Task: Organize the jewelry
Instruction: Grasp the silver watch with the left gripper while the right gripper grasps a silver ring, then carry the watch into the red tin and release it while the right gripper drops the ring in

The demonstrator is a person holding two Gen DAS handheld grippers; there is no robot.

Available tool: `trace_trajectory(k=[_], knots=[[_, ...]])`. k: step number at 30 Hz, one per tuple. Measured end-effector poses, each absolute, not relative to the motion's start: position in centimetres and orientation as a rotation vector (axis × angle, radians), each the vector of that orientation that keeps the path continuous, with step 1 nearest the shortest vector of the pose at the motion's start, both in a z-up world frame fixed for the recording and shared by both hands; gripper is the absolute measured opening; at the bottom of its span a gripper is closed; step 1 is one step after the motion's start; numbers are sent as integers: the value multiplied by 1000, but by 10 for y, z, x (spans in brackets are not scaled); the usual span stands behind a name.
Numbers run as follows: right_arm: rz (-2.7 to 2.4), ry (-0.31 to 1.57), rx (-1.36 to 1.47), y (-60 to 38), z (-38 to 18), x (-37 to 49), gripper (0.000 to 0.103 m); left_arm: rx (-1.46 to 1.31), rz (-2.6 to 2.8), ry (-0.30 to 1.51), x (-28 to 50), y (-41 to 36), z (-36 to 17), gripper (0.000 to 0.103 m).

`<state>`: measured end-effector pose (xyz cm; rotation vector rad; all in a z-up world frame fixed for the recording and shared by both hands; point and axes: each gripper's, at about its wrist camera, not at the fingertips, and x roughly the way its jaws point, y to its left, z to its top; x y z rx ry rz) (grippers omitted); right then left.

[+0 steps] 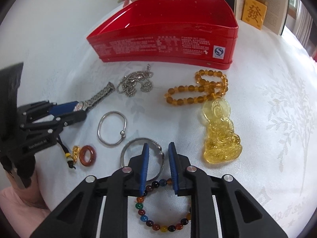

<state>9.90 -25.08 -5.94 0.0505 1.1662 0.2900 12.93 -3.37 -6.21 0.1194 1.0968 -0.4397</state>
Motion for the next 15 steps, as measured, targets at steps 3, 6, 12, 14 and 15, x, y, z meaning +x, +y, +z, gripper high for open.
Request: trace_trajectory(k=[3,6,12,14,15], knots=[[282,1163,43,-251,-59,97,5,116,-436,1099,130,-34,-62,30],[275,1154,49,-252,-57,95,3,106,-436,1099,131,-33,-61,30],[301,1101,125,-268,-37,91,3,77,-439,1065,127,-29,-48,30],[301,1081,137,-271,-29,91,3,57,-444,1046,126,-25,-39,30],[303,1068,145,-274,-25,91,3,46,-443,1036,126,-23,-34,30]])
